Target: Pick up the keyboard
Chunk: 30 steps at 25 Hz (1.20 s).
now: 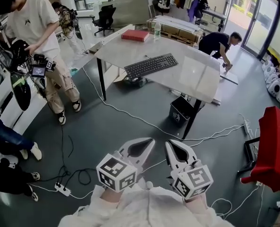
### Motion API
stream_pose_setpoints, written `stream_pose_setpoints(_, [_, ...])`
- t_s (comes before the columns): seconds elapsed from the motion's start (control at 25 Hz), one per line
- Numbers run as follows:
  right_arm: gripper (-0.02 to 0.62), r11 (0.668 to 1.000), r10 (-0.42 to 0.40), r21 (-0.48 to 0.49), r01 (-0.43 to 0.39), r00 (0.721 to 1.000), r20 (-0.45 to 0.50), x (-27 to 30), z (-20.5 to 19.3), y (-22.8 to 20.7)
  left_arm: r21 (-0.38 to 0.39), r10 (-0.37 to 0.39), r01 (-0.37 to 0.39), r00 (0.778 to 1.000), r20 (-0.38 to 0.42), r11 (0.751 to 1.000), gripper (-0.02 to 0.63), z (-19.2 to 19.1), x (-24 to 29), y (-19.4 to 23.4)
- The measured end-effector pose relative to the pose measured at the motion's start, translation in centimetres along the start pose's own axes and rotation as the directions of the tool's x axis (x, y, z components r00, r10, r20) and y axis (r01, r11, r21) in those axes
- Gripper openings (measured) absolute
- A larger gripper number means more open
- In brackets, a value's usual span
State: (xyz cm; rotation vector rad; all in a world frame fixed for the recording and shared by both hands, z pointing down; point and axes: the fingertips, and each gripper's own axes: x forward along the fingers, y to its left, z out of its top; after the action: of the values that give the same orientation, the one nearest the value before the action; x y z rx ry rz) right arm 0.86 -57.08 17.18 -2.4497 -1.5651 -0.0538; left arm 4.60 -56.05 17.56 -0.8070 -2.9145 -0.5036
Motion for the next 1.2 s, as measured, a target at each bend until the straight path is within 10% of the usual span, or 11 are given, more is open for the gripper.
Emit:
stream_pose_setpoints(0.64, [0.031, 0.999, 0.041, -0.002, -0.041, 0.999, -0.01, 5.3, 0.6, -3.6, -0.066, 0.048, -0.047, 0.999, 0.012, 0.997, 0.015, 0.2, 3.7, 5.0])
stream_pose_setpoints(1.2, [0.031, 0.999, -0.027, -0.024, 0.027, 1.0, 0.004, 20.6, 5.7, -10.8, -0.053, -0.011, 0.011, 1.0, -0.008, 0.999, 0.015, 6.9, 12.3, 18.8])
